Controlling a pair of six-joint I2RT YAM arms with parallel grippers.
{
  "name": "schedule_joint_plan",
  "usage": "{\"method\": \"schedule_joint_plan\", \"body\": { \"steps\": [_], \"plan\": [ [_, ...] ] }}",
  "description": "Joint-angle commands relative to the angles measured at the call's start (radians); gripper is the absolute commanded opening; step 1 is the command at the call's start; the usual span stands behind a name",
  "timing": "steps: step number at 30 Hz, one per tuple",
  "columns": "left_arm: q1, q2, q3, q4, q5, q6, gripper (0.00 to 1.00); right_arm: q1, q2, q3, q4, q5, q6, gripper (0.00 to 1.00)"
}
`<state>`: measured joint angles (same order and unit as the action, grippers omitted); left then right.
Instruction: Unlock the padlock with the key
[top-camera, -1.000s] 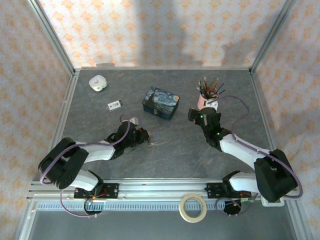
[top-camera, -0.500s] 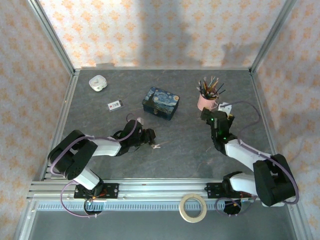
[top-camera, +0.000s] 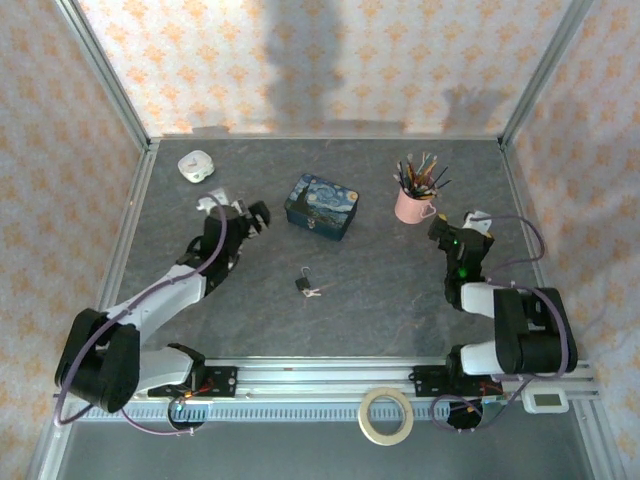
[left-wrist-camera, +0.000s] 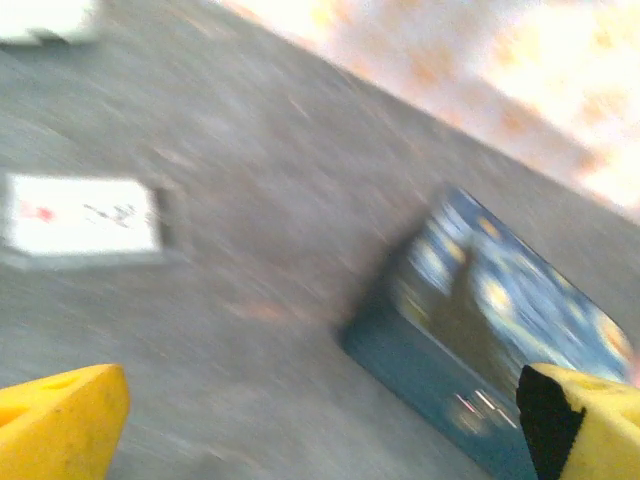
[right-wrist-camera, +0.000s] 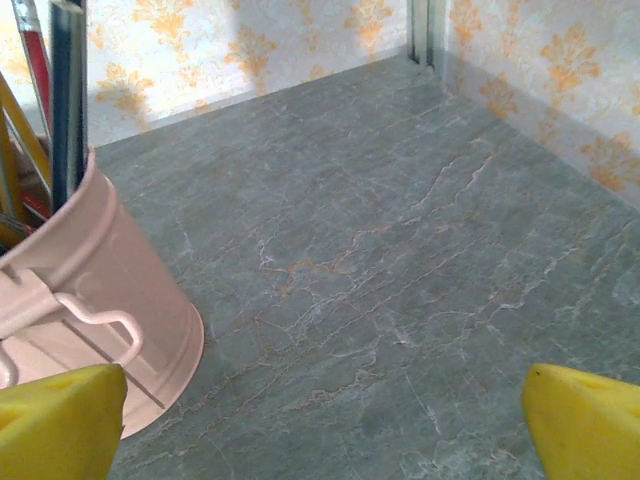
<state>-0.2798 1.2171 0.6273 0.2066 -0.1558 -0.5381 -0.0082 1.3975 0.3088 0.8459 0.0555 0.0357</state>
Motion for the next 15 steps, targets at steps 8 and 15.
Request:
{"method": "schedule_joint_plan", "body": {
  "steps": [8, 15],
  "plan": [
    [0.147, -0.034, -0.206, 0.368, -0.291, 0.311, 0.99, -0.055, 0.089, 0.018, 0.195, -0.260, -0.032, 1.00],
    [0.191, 0.068, -0.277, 0.609, -0.286, 0.391, 0.99, -0.032, 0.089, -0.016, 0.257, -0.240, -0.054, 1.00]
  ]
}}
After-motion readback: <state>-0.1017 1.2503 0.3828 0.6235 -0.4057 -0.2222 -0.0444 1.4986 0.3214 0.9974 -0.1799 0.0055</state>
